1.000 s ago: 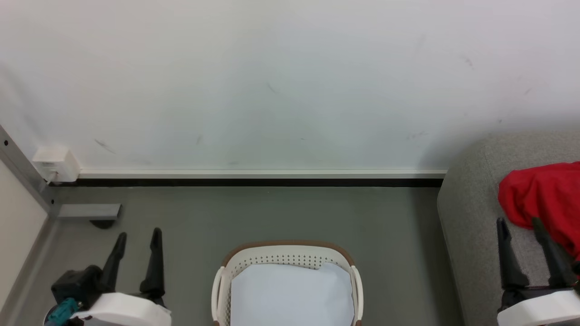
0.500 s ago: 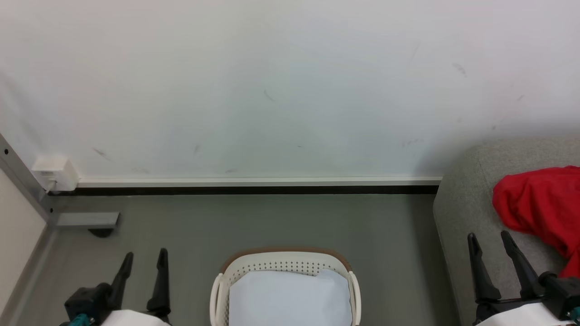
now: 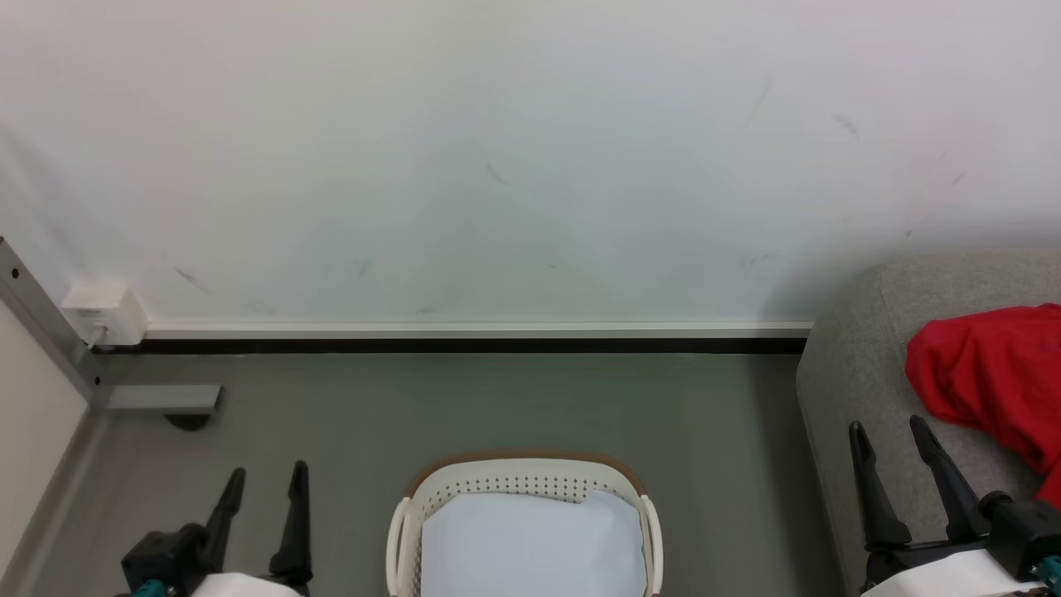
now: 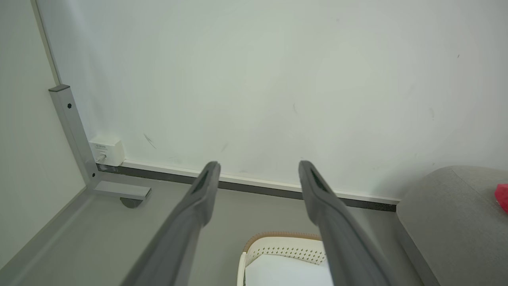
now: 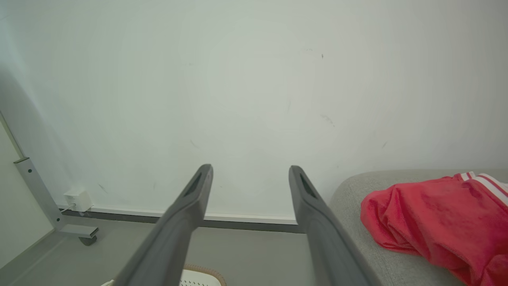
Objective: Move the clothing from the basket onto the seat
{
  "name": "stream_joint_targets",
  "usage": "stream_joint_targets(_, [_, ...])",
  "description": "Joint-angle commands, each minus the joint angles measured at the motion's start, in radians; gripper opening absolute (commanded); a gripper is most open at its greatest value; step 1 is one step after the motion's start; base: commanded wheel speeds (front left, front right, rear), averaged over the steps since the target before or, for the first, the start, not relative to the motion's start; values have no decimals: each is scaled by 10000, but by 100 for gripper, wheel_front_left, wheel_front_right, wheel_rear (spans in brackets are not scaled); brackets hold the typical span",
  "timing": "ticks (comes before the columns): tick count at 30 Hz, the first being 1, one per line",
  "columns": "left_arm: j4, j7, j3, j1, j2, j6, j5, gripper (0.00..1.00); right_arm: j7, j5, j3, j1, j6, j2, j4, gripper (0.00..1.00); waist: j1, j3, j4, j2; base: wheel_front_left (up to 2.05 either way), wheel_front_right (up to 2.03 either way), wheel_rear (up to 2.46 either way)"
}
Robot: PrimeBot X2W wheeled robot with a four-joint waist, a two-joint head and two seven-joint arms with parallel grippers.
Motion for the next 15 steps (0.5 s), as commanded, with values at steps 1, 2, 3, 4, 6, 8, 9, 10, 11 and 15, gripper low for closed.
stream_joint_targets(1, [23,-6,90,-22,-37,-49,164,100,-27,19,29,-137,-23,-37,41,100,0,12,-6,0,0,0,0])
stream_joint_targets(2, [28,-6,117,-32,-56,-67,171,100,-27,40,43,-160,-23,-47,51,100,0,19,-7,0,0,0,0])
stream_joint_targets(3, [33,-6,142,-37,-71,-95,209,100,-27,50,62,-174,-23,-59,63,100,0,24,-9,0,0,0,0])
stream_joint_targets(4, [34,-6,164,-43,-86,-103,261,100,-28,56,74,-180,-23,-69,80,100,0,29,-8,0,0,0,0])
stream_joint_targets(6, [44,-6,206,-55,-110,-144,308,100,-28,89,112,-184,-23,-75,99,100,0,36,-5,0,0,0,0])
stream_joint_targets(8, [52,-6,249,-68,-125,-179,365,100,-28,118,141,-187,-23,-86,122,100,0,42,-1,0,0,0,0])
stream_joint_targets(9, [58,-6,273,-73,-141,-192,381,100,-28,134,157,-192,-23,-90,129,100,0,44,0,0,0,0,0])
stream_joint_targets(10, [66,-6,292,-79,-158,-202,407,100,-28,138,167,-195,-23,-92,133,100,0,45,1,0,0,0,0])
stream_joint_targets(11, [70,-6,308,-88,-170,-215,442,100,-28,146,175,-197,-23,-84,134,100,0,49,2,0,0,0,0])
stream_joint_targets(15, [111,-6,326,-111,-229,-276,485,100,-28,175,250,-230,-23,-43,176,100,0,58,12,0,0,0,0])
